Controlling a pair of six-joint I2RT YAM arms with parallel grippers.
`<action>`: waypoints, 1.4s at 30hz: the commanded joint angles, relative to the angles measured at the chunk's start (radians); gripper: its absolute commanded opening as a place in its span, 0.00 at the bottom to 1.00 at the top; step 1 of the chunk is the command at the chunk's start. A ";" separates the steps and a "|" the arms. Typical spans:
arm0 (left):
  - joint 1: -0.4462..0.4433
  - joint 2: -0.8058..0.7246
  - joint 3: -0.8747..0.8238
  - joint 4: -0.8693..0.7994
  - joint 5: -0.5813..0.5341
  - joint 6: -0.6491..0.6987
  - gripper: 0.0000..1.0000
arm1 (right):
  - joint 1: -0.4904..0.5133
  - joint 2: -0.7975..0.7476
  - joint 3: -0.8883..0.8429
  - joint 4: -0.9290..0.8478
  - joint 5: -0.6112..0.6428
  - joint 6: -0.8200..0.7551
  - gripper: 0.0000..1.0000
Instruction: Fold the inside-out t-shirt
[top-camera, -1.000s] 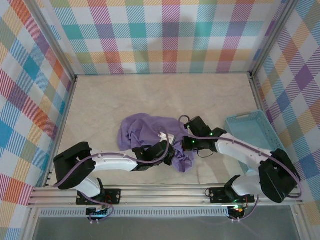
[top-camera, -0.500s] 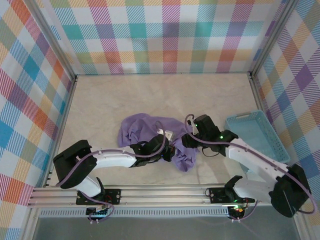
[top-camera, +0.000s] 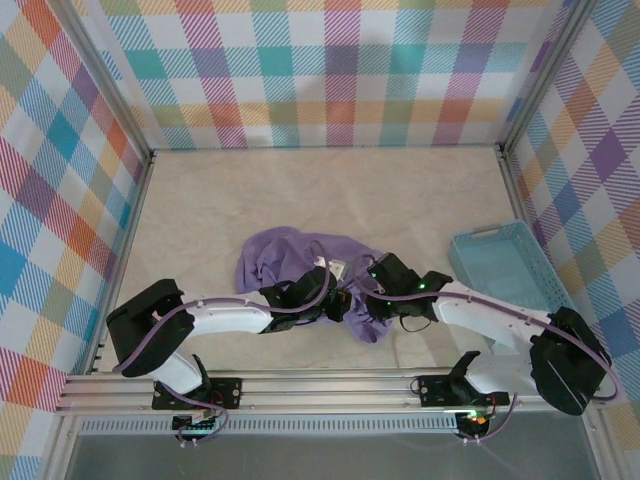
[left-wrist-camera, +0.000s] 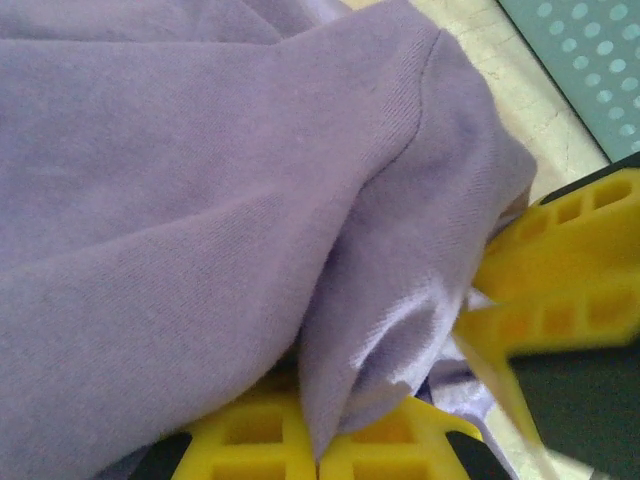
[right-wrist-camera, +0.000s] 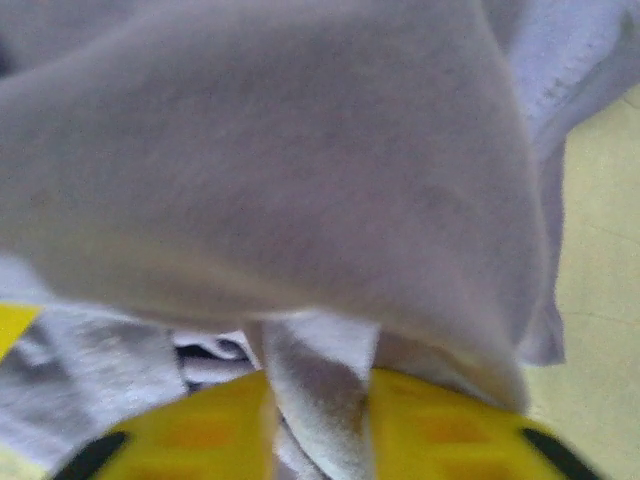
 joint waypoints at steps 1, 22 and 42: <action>0.012 -0.031 -0.003 0.004 0.016 0.005 0.00 | 0.002 -0.006 0.021 -0.029 0.061 0.031 0.13; 0.047 -0.072 0.022 -0.199 0.085 0.191 0.00 | -0.362 -0.094 0.124 -0.055 -0.203 -0.071 0.00; -0.006 0.027 0.192 -0.215 0.079 0.104 0.00 | -0.117 -0.194 0.099 -0.332 0.062 0.134 0.46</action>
